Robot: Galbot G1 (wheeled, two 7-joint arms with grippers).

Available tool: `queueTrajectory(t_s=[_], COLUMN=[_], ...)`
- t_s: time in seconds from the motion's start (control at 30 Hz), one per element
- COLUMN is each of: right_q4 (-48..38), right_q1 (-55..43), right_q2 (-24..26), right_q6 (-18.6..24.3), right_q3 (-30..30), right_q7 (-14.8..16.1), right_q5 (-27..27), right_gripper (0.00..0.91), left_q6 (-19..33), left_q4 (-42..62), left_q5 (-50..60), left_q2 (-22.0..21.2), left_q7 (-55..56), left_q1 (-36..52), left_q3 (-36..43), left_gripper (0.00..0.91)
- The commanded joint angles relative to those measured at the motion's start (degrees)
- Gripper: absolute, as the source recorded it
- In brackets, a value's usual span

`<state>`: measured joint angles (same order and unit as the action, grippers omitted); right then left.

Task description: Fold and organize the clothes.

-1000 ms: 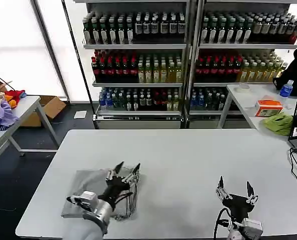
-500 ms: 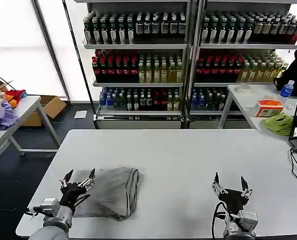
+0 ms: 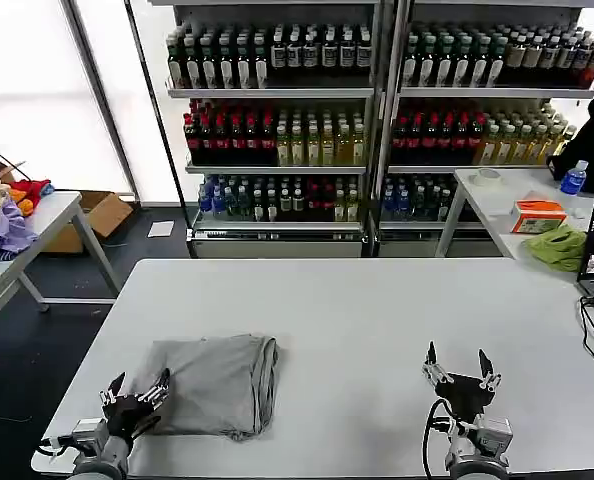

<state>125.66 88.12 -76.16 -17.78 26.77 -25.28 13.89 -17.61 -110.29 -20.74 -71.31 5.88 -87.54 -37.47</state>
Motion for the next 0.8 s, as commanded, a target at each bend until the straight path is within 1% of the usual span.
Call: queueTrajectory(t_s=[0.03,0.07,0.1,0.13,0.17,0.4,0.57,0.73,0.8], right_q4=[-0.3,-0.3,-0.3,-0.2,-0.2,0.2,0.6,0.6,0.6], right_q1=[-0.5,-0.4,-0.3,-0.3,-0.2,0.4,0.9,1.1,1.0], right_q2=[0.1,0.1,0.0,0.0,-0.1,-0.4,-0.3,-0.2,-0.2], right_q6=[0.0,0.0,0.0,0.0,0.0,0.1,0.3,0.4,0.4], right_q3=[-0.1,-0.1,-0.1,-0.1,-0.1,0.2,0.6,0.7,0.7], right_q7=[-0.1,0.0,-0.1,-0.1,-0.1,-0.2,-0.3,-0.4,-0.4], right_q5=[0.2,0.1,0.1,0.1,0.0,-0.2,-0.1,-0.1,-0.1], right_gripper=[0.907,0.907,0.907,0.907,0.907,0.907,0.907,0.907,0.907], left_q6=[0.1,0.0,0.0,0.0,0.0,0.5,-1.3,-1.6,-1.6], left_q4=[2.2,2.0,2.0,1.8,1.6,1.4,1.8,2.5,2.3], left_q5=[0.1,0.0,-0.2,-0.4,-0.6,-1.4,-8.1,-11.2,-12.1], left_q2=[-0.4,-0.4,-0.5,-0.6,-0.7,-1.1,-1.1,-1.4,-1.5], left_q7=[-1.0,-1.4,-1.8,-2.2,-2.5,-5.0,-5.1,-5.1,-5.0], left_q1=[-0.8,-0.8,-0.7,-0.7,-0.7,-0.7,0.0,0.2,0.3], left_q3=[-1.0,-0.9,-0.8,-0.6,-0.5,0.7,0.5,0.0,-0.4], left_gripper=[0.907,0.756,0.564,0.292,0.000,0.010,0.010,0.000,0.010])
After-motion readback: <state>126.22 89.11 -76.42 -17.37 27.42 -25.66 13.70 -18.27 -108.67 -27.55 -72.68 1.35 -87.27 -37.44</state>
